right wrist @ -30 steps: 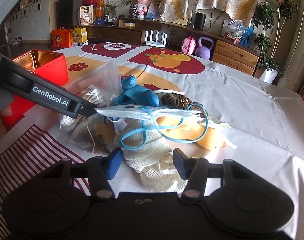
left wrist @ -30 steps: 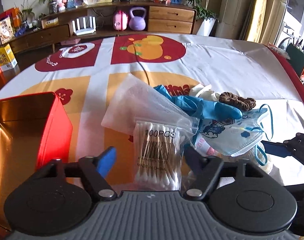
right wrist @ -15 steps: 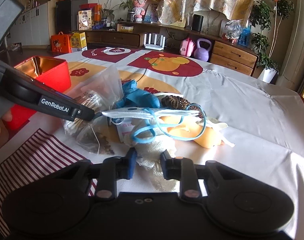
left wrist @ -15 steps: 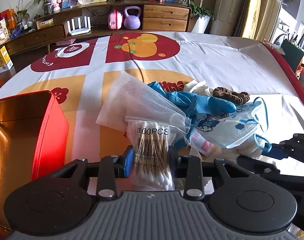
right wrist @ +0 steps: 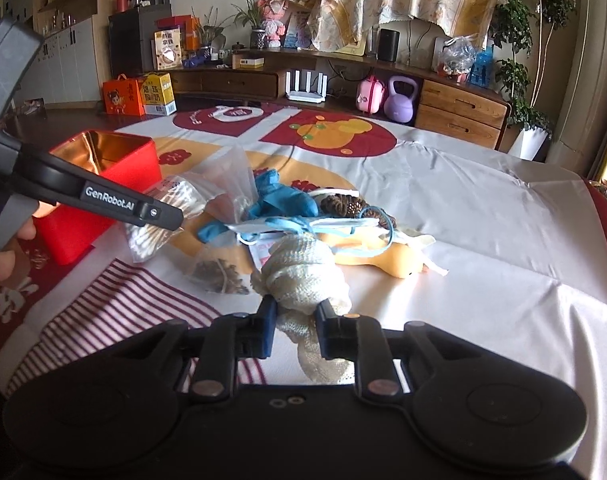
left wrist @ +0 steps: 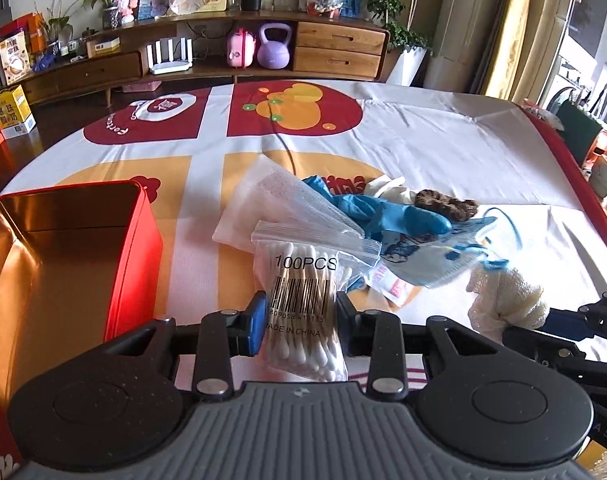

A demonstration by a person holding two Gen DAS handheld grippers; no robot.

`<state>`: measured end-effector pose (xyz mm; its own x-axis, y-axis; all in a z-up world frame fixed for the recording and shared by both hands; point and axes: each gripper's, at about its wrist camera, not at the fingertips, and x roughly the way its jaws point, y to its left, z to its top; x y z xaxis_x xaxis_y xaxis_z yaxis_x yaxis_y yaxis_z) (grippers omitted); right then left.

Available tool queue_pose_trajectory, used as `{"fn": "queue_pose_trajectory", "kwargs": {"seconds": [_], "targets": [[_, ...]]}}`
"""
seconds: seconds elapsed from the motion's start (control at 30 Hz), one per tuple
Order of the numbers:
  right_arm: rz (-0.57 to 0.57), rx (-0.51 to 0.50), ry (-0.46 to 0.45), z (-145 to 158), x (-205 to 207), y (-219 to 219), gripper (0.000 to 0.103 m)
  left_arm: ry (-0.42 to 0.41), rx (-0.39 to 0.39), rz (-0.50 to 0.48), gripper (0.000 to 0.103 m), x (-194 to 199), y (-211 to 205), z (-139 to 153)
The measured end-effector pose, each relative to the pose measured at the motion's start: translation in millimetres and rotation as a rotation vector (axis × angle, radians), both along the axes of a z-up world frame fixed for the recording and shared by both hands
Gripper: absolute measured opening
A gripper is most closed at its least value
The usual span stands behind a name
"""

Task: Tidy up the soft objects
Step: 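Close the left gripper on the swab bag while the right gripper grasps the white cloth, then carry the swab bag and white cloth into the tin box and release both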

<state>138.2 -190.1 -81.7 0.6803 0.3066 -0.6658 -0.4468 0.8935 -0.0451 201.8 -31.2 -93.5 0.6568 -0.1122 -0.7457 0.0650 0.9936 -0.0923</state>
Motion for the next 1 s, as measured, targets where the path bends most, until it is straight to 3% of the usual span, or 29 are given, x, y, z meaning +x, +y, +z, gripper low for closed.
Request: {"fn": "queue_pose_trajectory", "kwargs": {"seconds": [0.5,1.0], "targets": [[0.057,0.027,-0.051,60,-30,23,0.021,-0.051,-0.001,-0.016,0.035,-41,13,46],[0.169,0.056,-0.057,97,-27,91,0.021,-0.099,0.005,0.057,0.035,-65,73,78]]}}
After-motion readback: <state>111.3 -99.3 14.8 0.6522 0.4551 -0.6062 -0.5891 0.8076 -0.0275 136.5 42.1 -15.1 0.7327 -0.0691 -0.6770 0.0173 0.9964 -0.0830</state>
